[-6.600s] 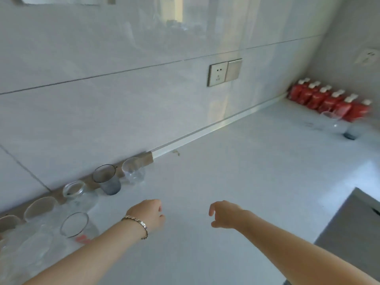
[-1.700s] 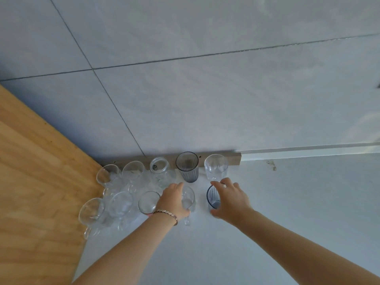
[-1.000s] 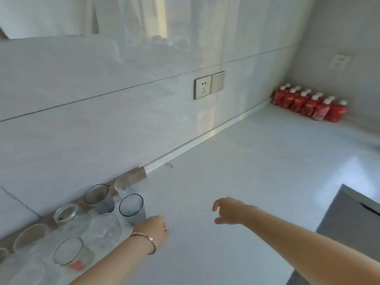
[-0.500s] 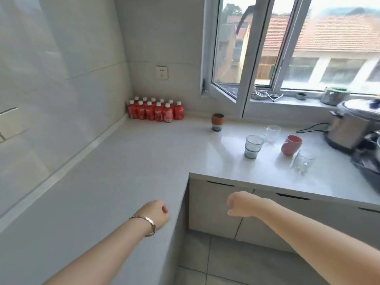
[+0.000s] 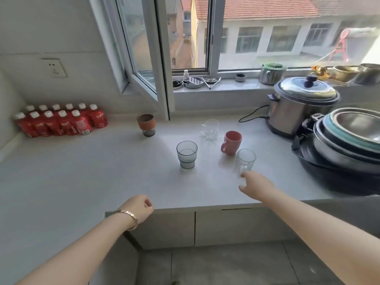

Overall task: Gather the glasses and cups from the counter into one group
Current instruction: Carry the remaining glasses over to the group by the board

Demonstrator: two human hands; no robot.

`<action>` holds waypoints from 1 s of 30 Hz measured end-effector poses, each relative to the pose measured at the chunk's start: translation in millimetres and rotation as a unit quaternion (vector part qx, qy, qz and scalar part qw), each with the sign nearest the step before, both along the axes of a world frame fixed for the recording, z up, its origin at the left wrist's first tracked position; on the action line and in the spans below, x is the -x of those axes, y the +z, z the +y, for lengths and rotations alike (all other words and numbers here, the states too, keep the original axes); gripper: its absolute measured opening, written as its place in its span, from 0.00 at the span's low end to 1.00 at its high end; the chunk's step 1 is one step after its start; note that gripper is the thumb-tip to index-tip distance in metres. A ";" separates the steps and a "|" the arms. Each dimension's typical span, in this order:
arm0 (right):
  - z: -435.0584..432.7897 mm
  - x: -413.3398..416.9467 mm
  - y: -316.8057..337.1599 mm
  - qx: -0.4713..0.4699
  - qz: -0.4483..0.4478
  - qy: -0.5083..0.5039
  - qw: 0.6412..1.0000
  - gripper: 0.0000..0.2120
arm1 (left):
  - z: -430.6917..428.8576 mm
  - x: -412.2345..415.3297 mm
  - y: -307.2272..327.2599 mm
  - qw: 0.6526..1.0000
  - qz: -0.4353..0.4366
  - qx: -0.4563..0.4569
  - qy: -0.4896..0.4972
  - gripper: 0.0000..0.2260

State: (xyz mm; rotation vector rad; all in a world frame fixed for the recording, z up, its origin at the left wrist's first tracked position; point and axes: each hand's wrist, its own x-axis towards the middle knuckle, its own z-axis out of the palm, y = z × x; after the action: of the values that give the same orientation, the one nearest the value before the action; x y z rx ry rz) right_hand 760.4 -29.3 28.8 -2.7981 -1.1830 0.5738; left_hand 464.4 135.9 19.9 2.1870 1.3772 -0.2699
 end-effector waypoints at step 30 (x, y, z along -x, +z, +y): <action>142.4 -162.3 -19.9 -0.066 0.126 0.150 0.978 0.40 | 114.2 -243.1 -52.7 0.988 -0.081 -0.004 0.133 0.45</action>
State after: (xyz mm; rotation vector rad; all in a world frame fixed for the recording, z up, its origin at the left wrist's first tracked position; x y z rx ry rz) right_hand 922.6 113.0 8.9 -2.3659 -1.5299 0.8080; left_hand 707.5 250.1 -32.8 1.9536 1.5560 0.0127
